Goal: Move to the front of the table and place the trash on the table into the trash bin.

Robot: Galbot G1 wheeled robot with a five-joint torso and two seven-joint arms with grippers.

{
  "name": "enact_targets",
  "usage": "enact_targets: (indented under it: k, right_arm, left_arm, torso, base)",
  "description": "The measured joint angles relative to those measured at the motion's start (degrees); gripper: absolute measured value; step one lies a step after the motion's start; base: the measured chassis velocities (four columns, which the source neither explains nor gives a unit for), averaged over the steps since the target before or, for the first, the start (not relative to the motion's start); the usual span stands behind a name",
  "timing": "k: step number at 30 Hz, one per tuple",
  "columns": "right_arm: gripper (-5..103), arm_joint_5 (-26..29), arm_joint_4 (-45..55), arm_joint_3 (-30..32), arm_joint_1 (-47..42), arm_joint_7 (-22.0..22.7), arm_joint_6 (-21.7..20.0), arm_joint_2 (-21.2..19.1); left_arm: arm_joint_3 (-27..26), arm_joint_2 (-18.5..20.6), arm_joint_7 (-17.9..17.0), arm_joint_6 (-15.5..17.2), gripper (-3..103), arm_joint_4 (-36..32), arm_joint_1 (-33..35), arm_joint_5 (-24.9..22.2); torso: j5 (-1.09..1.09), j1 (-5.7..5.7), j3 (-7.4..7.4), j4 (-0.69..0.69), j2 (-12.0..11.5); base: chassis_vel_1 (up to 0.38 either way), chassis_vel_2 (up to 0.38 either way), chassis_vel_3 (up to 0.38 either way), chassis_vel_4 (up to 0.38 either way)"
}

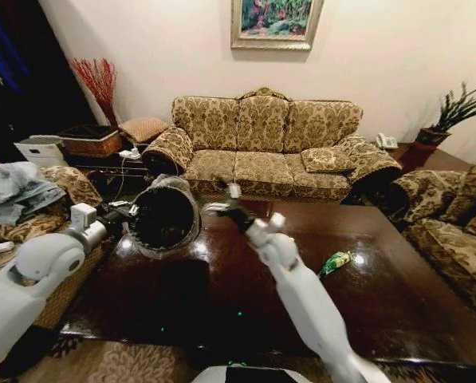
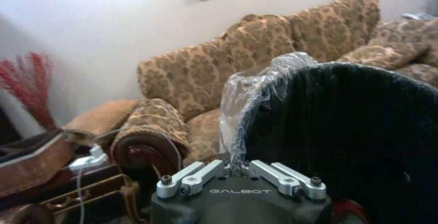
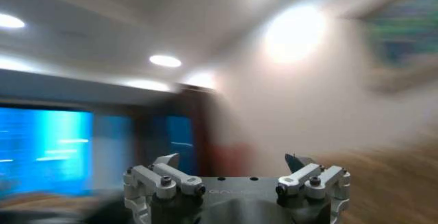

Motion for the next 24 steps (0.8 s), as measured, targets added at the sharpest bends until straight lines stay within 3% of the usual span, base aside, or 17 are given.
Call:
enact_targets:
  k: [1, 6, 10, 11, 15, 24]
  right_arm:
    - [100, 0.24, 0.58, 2.69, -4.36, 5.17, -1.03, -0.64]
    - [100, -1.43, 1.21, 5.59, -13.18, 9.54, -1.85, -1.78]
    - [100, -2.06, 0.03, 5.96, -18.59, 16.58, -4.09, -1.02]
    - [100, -2.06, 0.03, 5.96, -18.59, 16.58, -4.09, -1.02]
    - [100, -2.55, -5.19, 5.53, -17.57, 24.20, -4.39, 0.51]
    - [100, -3.96, -19.64, 6.21, -10.72, 27.64, -4.04, 4.24]
  left_arm:
    - [-0.30, -1.22, -0.21, -0.24, 2, -0.38, -0.10, 1.04]
    - [-0.49, -3.35, -0.22, -0.73, 2, -1.22, -0.03, 2.24]
    - [-0.53, -4.74, -0.18, -1.11, 2, -1.94, 0.09, 2.90]
    - [-0.53, -4.74, -0.18, -1.11, 2, -1.94, 0.09, 2.90]
    - [-0.62, -5.82, -0.07, -1.34, 2, -2.93, 0.53, 3.17]
    - [-0.53, -6.86, 0.30, -2.50, 2, -3.26, 1.07, 4.24]
  torso:
    - [0.00, 0.00, 0.00, 0.01, 0.00]
    - [-0.02, 0.00, 0.00, 0.02, 0.00]
    - [-0.02, -0.01, -0.01, 0.03, 0.00]
    - [-0.02, -0.01, -0.01, 0.03, 0.00]
    - [-0.02, 0.00, 0.01, 0.04, 0.00]
    - [-0.02, 0.00, 0.01, 0.05, 0.00]
  base:
    - [0.000, 0.000, 0.000, 0.000]
    - [0.000, 0.000, 0.000, 0.000]
    - [0.000, 0.000, 0.000, 0.000]
    - [0.000, 0.000, 0.000, 0.000]
    - [0.000, 0.000, 0.000, 0.000]
    - [0.000, 0.000, 0.000, 0.000]
